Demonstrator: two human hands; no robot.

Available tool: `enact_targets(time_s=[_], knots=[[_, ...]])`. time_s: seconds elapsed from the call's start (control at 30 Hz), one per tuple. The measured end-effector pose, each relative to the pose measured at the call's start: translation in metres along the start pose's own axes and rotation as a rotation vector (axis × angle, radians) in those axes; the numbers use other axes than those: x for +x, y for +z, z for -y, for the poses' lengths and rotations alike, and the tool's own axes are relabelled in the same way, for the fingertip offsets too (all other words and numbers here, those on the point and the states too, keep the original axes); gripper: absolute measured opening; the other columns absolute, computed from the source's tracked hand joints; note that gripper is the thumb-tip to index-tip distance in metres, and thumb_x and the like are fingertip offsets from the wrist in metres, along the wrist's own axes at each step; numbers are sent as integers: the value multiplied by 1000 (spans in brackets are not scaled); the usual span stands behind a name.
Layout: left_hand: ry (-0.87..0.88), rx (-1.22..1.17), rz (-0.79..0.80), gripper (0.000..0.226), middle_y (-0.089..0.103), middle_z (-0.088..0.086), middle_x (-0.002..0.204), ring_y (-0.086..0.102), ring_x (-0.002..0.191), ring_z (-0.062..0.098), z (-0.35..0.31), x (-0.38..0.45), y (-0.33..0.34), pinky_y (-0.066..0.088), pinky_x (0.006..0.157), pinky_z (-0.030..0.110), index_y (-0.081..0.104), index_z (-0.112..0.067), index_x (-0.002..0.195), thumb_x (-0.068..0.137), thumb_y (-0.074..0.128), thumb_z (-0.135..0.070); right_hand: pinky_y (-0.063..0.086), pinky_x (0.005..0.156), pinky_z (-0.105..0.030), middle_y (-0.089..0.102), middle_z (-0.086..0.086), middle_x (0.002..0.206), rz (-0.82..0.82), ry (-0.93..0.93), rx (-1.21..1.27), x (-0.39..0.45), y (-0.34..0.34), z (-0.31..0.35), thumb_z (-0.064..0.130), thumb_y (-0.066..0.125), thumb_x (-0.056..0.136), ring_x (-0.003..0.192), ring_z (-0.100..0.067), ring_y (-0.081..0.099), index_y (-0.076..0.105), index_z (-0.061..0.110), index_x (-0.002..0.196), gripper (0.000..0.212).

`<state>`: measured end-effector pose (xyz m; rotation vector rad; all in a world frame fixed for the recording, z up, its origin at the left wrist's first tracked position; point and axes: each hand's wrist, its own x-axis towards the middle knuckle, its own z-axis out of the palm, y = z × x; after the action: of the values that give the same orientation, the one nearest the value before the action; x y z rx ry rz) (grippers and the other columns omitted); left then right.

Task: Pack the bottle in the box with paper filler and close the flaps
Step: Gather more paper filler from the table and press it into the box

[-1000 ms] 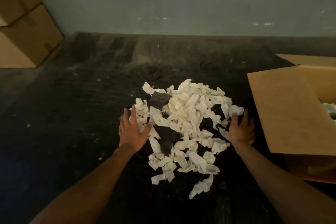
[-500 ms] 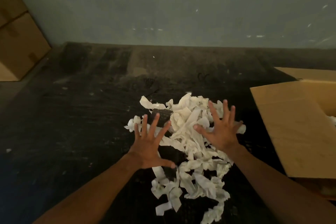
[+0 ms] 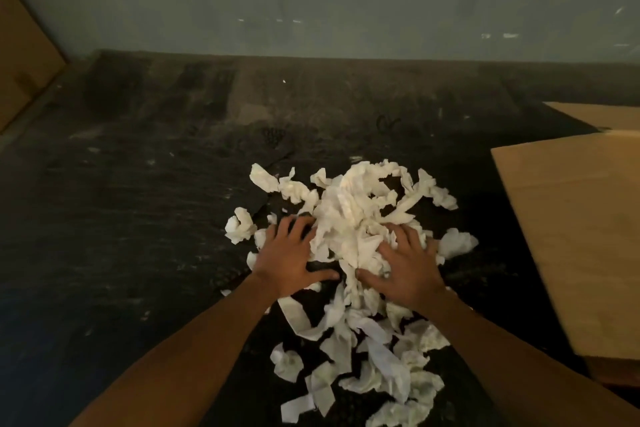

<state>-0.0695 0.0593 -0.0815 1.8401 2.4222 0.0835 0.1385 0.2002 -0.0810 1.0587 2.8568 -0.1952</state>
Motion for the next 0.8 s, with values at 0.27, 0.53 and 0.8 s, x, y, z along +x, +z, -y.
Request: enact_targets(time_s=[0.27, 0.53, 0.8], knots=[[-50, -96, -149, 77, 70, 9, 101, 71, 84, 28, -18, -24, 11, 58, 60, 37, 64, -12, 116, 50, 96, -34, 58, 66, -49, 69, -22, 107, -231, -2, 33, -20, 21, 5, 44, 78, 73, 95, -41, 68, 71, 12, 107, 47], [-387, -285, -26, 43, 67, 9, 110, 64, 98, 24, -34, -33, -29, 54, 88, 38, 53, -13, 133, 97, 54, -38, 58, 67, -42, 68, -4, 79, -322, 251, 753, -24, -10, 12, 48, 58, 89, 72, -21, 67, 66, 15, 96, 35], [-599, -278, -79, 43, 60, 8, 80, 59, 70, 17, -60, -49, -110, 55, 72, 32, 69, -3, 91, 100, 48, -39, 41, 84, -33, 68, -6, 99, -325, 243, 913, -20, -84, 23, 50, 52, 93, 107, -26, 57, 66, 21, 108, 35]])
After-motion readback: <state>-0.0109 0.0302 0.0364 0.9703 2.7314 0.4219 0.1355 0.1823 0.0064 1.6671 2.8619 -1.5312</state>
